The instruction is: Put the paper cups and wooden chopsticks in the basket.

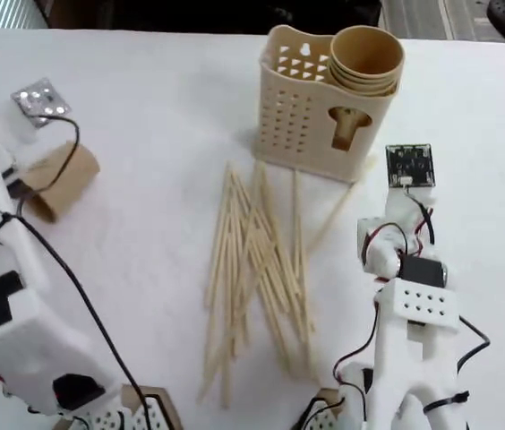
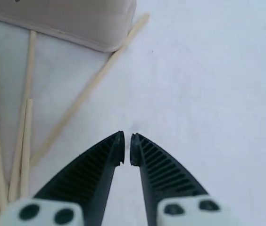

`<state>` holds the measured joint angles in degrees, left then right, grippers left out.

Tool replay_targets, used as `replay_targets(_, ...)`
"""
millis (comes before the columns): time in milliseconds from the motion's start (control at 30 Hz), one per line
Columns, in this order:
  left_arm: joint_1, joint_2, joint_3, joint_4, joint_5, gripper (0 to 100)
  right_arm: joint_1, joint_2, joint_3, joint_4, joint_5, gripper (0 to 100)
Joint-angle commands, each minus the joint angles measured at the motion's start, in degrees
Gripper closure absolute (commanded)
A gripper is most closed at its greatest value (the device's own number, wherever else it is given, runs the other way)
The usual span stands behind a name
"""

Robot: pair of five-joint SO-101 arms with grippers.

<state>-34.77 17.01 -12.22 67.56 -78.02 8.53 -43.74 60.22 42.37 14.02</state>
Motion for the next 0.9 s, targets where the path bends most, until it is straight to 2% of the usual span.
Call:
replay_targets(0,5.49,-11.65,9.67,-0.09,-0.44,74,-0.57,-1.71,-0.26,-1.01,0.53,96.0)
replay_targets(167,11.65,-20.44,26.73,-9.85,-0.35,79,-0.57,-1.71,-0.26,-0.92,0.53,96.0)
replay_targets(367,13.23,-28.00,48.44,-32.44,0.09,79,-0.48,-1.71,-0.18,-0.92,0.53,96.0)
replay_targets(500,13.23,-33.80,59.16,-45.71,5.01,90,-0.57,-1.71,-0.18,-0.92,0.53,96.0)
replay_targets(600,13.41,-40.57,62.59,-46.86,7.03,97,-0.57,-1.71,-0.18,-0.92,0.53,96.0)
replay_targets(667,14.11,-45.49,63.91,-46.59,10.20,98,-0.57,-1.71,-0.18,-0.92,0.53,96.0)
replay_targets(867,18.33,-59.47,61.63,-33.58,22.68,98,-0.40,-1.71,-0.18,-0.92,0.53,96.0)
